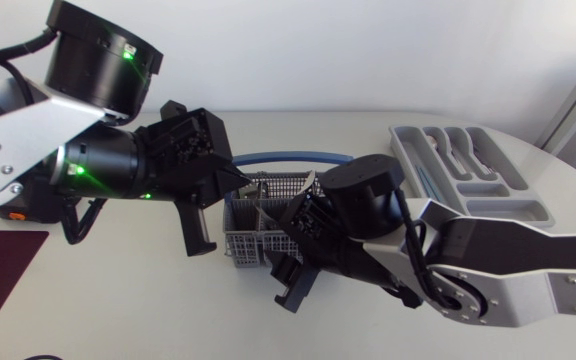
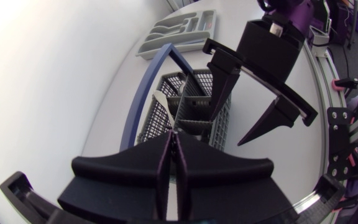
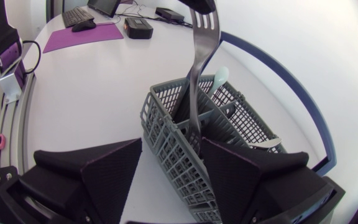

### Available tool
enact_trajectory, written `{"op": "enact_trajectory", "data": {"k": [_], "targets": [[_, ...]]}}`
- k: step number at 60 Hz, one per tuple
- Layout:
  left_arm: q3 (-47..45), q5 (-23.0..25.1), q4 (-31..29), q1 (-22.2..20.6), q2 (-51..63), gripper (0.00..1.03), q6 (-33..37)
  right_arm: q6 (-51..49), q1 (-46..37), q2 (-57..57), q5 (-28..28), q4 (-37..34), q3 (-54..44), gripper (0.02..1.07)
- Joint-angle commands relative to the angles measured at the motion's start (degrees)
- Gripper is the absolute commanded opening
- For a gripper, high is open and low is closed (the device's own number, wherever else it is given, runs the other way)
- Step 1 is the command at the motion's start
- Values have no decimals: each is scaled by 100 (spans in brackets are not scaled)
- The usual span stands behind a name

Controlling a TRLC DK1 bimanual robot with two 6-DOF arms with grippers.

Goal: Unload the cutlery basket into the drawer organizer.

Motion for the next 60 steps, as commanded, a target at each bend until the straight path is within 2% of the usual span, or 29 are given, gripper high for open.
{"op": "enact_trajectory", "data": {"k": [1,25,35,60], "targets": [[303,131,-151,59,-136,4,231,-87,-40,-91,44,36,-136,72],[734,342,-635,270,-198,4,380,-131,-40,-240,96,71,-145,72],[742,360,-661,296,-444,4,301,-227,-32,-416,237,124,-48,72],[417,395,-398,454,-953,4,-1105,-614,425,-636,1019,300,242,72]]}}
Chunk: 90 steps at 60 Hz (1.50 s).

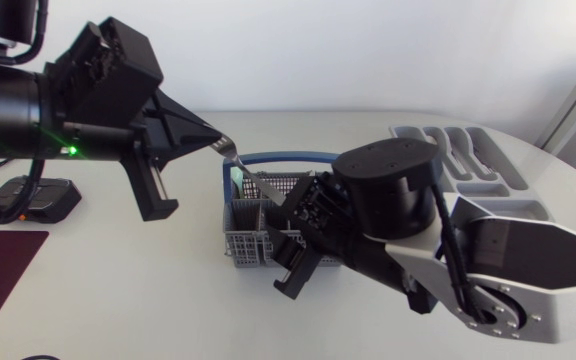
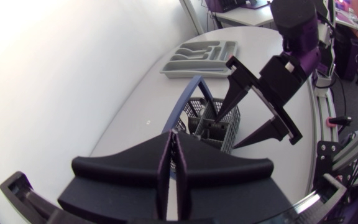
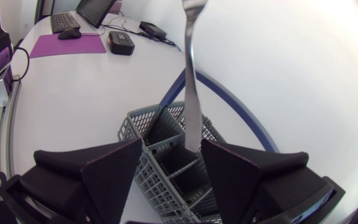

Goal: Unload the cutlery basket into the drawer organizer.

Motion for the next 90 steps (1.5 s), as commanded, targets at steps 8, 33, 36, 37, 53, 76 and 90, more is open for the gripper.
{"op": "enact_trajectory", "data": {"k": [8,33,36,37,53,76,90], "targets": [[-226,63,198,85,-300,4,-716,-280,172,-107,255,136,352,72],[-920,766,48,23,-933,4,190,-456,286,113,-132,-269,712,65],[-911,880,-49,59,-933,4,304,-438,295,113,-325,-392,738,61],[-911,950,-84,94,-933,4,365,-438,295,113,-378,-436,738,60],[-938,1232,-216,384,-933,4,814,-421,321,113,-1002,-1068,756,33],[-920,1408,-347,437,-916,4,831,-342,321,271,-1274,-1165,642,8],[-850,1408,-172,612,-845,73,480,-298,286,209,-1380,-1227,624,8]]}}
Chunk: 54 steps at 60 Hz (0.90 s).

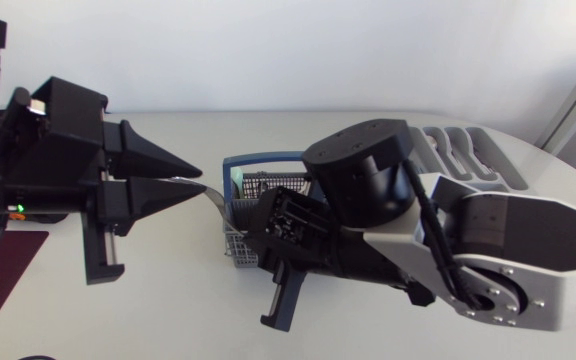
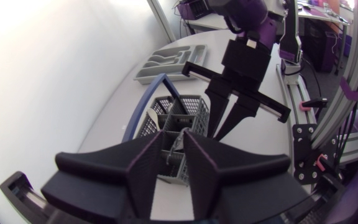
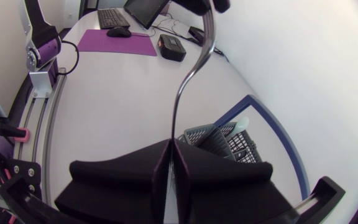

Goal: Unload the cutlery basket into the drawer organizer.

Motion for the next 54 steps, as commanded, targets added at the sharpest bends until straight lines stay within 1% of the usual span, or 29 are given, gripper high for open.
{"op": "enact_trajectory", "data": {"k": [1,5,6,17,18,27,33,36,44,54], "targets": [[-4,20,207,97,36,81,-240,61,15,61,-36,-110,-45,8],[49,20,312,123,36,98,-407,78,15,61,-27,-171,-45,8],[66,20,356,132,36,99,-459,87,24,61,-27,-171,-53,8],[145,2,778,378,-26,99,-925,122,-99,-150,0,-461,-106,8],[163,2,831,448,-26,99,-1022,131,-134,-194,0,-496,-115,8],[225,-103,1279,844,-26,99,-1540,263,-723,-634,-18,-725,-220,8],[225,-235,1464,914,-8,99,-1778,307,-1154,-897,-27,-866,-308,8],[198,-350,1525,932,18,99,-1813,360,-1461,-1038,-71,-945,-335,8],[93,-508,1534,905,44,99,-1813,386,-2542,-1319,-484,-1270,-300,8],[-30,-692,1534,826,53,99,-1769,263,-3966,-1214,-1037,-1463,-62,8]]}}
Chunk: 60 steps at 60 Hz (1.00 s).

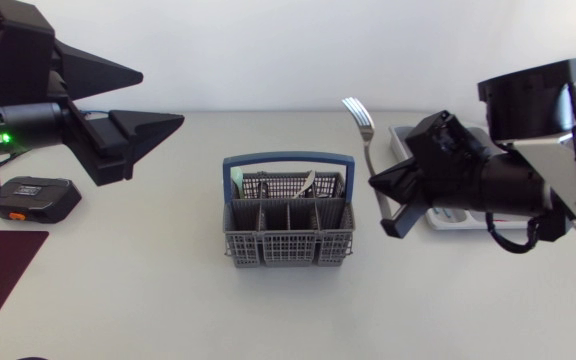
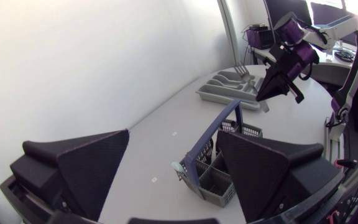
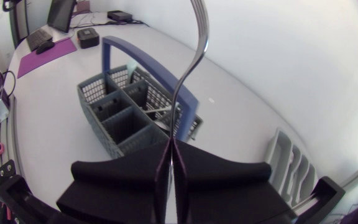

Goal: Unload the cutlery basket into the drawer organizer.

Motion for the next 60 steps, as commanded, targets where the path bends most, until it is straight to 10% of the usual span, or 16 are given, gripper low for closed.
{"op": "enact_trajectory", "data": {"k": [1,27,60], "targets": [[-118,-61,83,-46,53,99,-95,-2,-640,69,-212,-108,150,8],[-382,-368,21,-204,0,99,2,-520,-3444,2196,-1178,-152,1714,8],[-716,-377,39,-222,-79,99,187,-1021,-4376,5088,-1504,-1013,4544,8]]}}
